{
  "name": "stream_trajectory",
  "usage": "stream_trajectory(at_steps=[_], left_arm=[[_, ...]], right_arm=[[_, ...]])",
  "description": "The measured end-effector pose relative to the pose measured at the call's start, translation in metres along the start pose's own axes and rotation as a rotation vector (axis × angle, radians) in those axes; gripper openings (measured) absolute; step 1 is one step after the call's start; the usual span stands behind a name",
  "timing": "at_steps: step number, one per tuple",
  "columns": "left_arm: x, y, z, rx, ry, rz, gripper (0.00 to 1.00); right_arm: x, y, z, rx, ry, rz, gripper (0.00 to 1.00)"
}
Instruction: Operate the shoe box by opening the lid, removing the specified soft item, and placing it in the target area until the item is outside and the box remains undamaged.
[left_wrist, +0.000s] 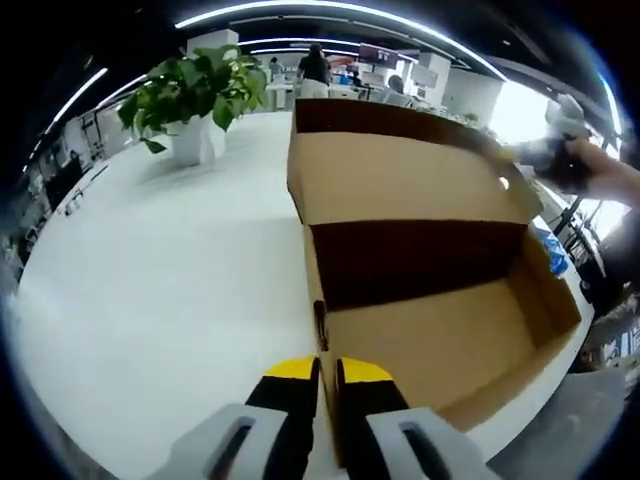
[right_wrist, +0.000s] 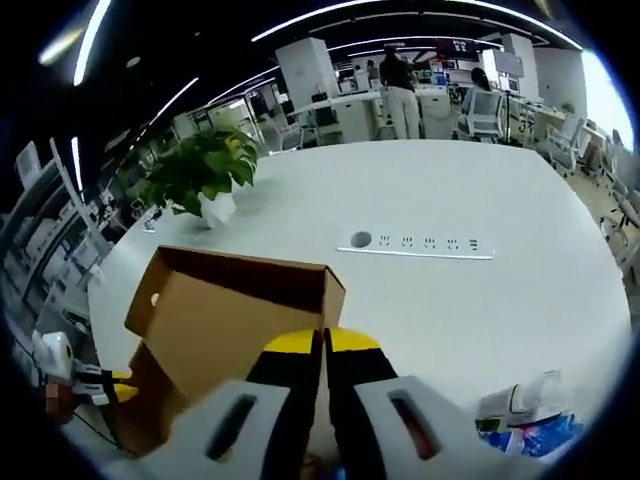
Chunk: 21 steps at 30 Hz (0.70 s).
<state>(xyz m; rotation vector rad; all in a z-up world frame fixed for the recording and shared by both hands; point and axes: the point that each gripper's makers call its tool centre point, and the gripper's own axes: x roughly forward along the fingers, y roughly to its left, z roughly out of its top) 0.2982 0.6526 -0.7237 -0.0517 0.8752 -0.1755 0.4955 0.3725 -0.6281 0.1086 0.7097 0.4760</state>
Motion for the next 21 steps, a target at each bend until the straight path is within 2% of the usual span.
stream_trajectory(at_steps=[12, 21], left_arm=[[0.003, -0.003, 0.005, -0.009, -0.007, 0.037, 0.04], [0.006, 0.0, 0.006, -0.014, -0.014, 0.06, 0.04]], right_arm=[[-0.033, 0.005, 0.0, -0.027, -0.055, -0.005, 0.0], [-0.059, 0.011, -0.013, -0.057, -0.082, -0.006, 0.0]])
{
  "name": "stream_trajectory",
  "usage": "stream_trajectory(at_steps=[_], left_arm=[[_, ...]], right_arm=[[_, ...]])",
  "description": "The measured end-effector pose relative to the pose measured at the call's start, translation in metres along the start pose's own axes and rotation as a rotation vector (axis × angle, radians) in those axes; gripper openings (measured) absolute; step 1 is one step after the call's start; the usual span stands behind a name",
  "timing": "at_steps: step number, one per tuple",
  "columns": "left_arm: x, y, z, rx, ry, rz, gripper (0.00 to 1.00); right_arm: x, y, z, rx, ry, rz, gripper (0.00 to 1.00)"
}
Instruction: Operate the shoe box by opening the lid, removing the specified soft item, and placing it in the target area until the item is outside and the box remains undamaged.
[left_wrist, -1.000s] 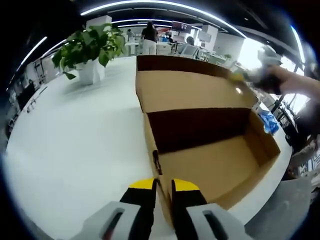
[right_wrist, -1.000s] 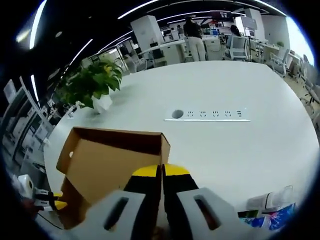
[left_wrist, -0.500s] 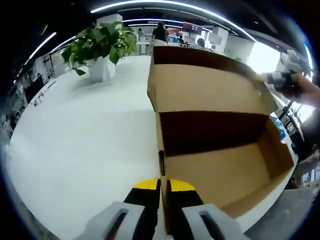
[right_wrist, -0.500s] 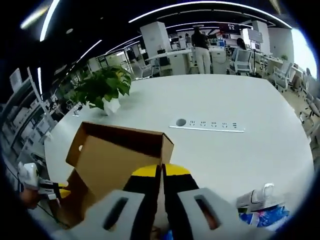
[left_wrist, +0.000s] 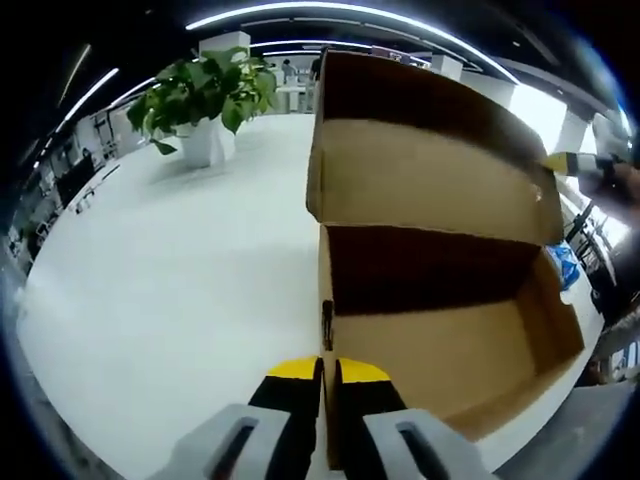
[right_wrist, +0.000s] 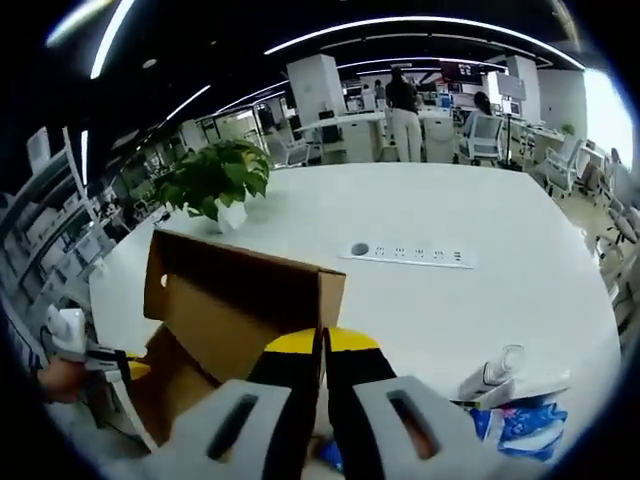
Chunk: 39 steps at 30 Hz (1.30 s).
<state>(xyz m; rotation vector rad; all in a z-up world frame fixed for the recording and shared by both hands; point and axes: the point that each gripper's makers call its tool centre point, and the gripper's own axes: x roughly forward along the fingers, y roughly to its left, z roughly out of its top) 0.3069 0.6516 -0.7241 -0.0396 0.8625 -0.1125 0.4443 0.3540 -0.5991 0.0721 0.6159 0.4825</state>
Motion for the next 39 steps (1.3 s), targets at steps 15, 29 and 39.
stream_trajectory(at_steps=[15, 29, 39], left_arm=[[-0.003, -0.003, -0.002, -0.012, -0.011, -0.002, 0.04], [-0.005, -0.005, -0.002, -0.023, -0.016, -0.006, 0.04], [-0.005, -0.004, -0.002, -0.031, -0.027, -0.027, 0.04]], right_arm=[[-0.049, 0.029, -0.014, 0.007, -0.153, 0.022, 0.0], [-0.076, 0.047, -0.045, 0.02, -0.216, -0.002, 0.0], [-0.083, 0.053, -0.076, -0.07, -0.191, -0.03, 0.01]])
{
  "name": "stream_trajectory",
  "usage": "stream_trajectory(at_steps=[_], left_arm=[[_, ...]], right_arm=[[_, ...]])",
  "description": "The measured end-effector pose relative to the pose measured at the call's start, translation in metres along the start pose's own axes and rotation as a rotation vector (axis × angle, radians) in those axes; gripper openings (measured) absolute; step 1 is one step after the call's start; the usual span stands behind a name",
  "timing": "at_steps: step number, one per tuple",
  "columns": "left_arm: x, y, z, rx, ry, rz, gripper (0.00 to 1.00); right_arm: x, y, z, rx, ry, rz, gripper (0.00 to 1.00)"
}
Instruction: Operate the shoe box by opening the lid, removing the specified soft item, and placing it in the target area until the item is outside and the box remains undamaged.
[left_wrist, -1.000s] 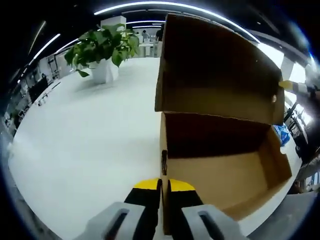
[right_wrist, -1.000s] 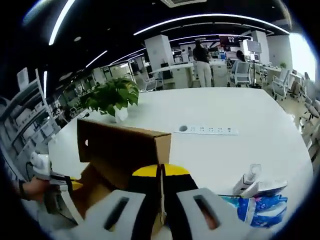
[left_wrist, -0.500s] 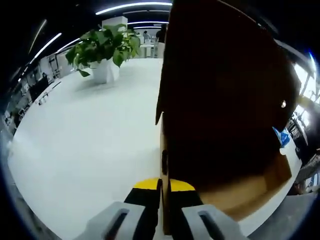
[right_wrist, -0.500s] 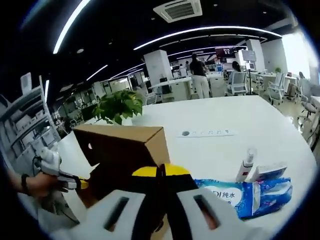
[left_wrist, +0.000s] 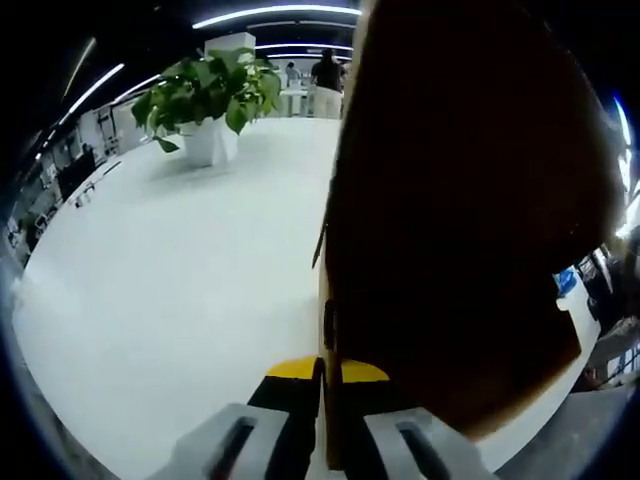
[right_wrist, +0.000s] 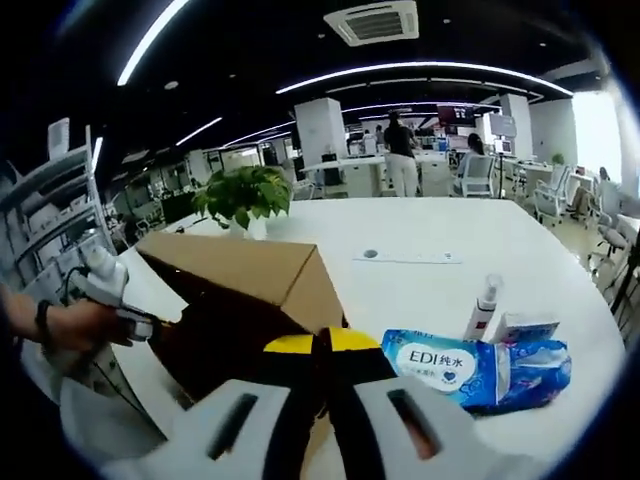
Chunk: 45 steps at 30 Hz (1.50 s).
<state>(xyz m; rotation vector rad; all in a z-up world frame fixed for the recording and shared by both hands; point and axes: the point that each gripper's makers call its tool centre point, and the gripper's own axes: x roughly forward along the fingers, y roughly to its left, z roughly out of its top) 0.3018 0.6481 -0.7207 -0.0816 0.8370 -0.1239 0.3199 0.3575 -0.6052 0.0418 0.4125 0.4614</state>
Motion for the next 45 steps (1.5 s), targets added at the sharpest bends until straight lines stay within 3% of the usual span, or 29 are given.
stream_trajectory(at_steps=[7, 16, 28, 35, 45], left_arm=[[-0.001, -0.001, -0.001, -0.01, -0.023, -0.041, 0.06], [-0.006, -0.005, 0.003, 0.037, -0.081, -0.119, 0.1], [-0.031, -0.011, 0.004, 0.114, -0.159, -0.184, 0.13], [-0.044, -0.008, 0.0, 0.116, -0.172, -0.223, 0.13], [-0.055, -0.012, -0.012, 0.133, -0.163, -0.291, 0.12]], right_arm=[[-0.007, 0.006, -0.024, -0.007, 0.023, -0.026, 0.01], [-0.009, 0.004, -0.037, 0.053, 0.023, -0.045, 0.0], [-0.009, 0.0, -0.051, 0.123, 0.035, -0.051, 0.0], [-0.008, -0.001, -0.064, 0.172, 0.059, -0.041, 0.0], [-0.01, 0.0, -0.079, 0.172, 0.096, -0.022, 0.0]])
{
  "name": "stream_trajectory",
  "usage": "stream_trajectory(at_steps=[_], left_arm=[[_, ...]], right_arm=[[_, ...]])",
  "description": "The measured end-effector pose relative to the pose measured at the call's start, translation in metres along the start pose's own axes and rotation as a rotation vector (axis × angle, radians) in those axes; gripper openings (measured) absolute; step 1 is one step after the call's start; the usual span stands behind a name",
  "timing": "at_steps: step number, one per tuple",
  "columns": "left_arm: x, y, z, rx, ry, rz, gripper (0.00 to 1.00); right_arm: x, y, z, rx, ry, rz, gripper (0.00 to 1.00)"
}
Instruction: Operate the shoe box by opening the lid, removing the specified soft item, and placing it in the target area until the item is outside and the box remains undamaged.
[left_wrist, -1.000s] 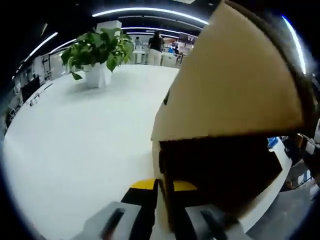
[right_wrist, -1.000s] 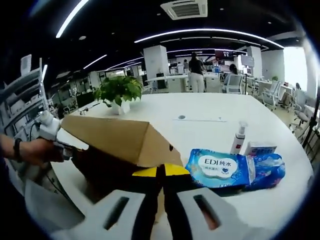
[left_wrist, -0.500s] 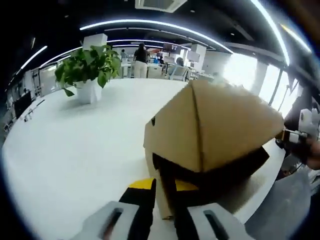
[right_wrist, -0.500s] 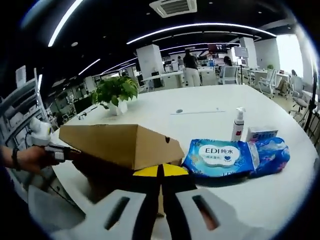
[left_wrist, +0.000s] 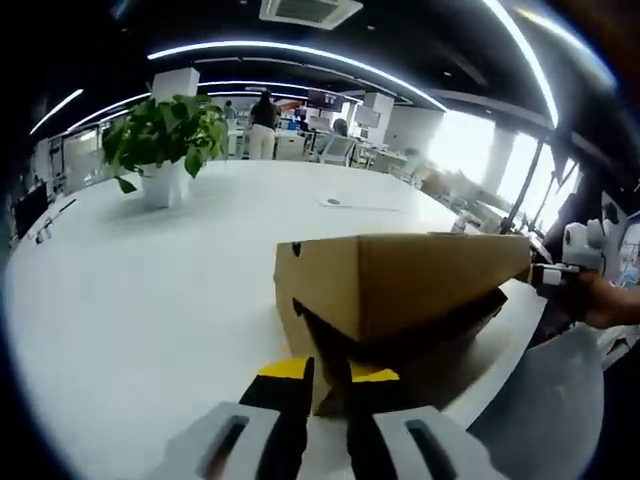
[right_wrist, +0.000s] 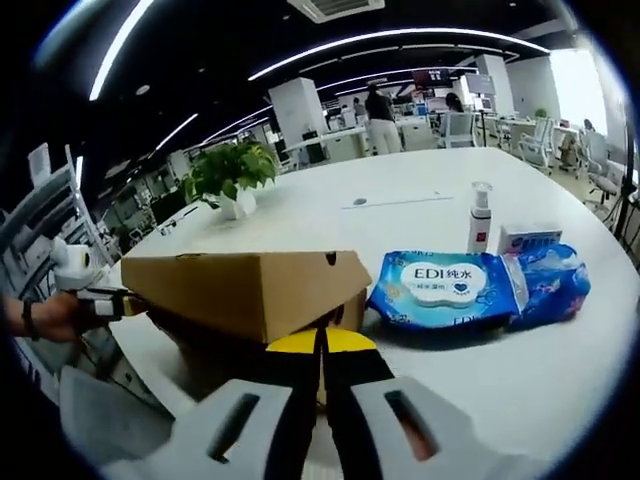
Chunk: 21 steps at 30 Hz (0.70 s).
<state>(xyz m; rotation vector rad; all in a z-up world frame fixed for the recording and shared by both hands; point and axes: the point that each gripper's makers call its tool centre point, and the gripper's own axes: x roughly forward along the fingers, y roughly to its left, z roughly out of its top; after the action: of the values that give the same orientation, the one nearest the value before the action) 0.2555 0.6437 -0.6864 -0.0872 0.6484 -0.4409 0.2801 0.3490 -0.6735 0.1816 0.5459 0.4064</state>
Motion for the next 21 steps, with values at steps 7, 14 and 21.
stream_trajectory(at_steps=[7, 14, 21], left_arm=[[-0.001, 0.001, -0.005, 0.008, 0.011, -0.004, 0.08], [-0.004, 0.0, -0.012, 0.005, 0.022, -0.01, 0.07], [-0.005, 0.001, -0.012, 0.006, 0.02, -0.008, 0.07]], right_arm=[[-0.003, -0.006, -0.013, 0.014, 0.03, -0.002, 0.0], [-0.004, -0.005, -0.021, 0.03, 0.045, 0.015, 0.0], [-0.003, -0.002, -0.028, 0.039, 0.056, 0.019, 0.0]])
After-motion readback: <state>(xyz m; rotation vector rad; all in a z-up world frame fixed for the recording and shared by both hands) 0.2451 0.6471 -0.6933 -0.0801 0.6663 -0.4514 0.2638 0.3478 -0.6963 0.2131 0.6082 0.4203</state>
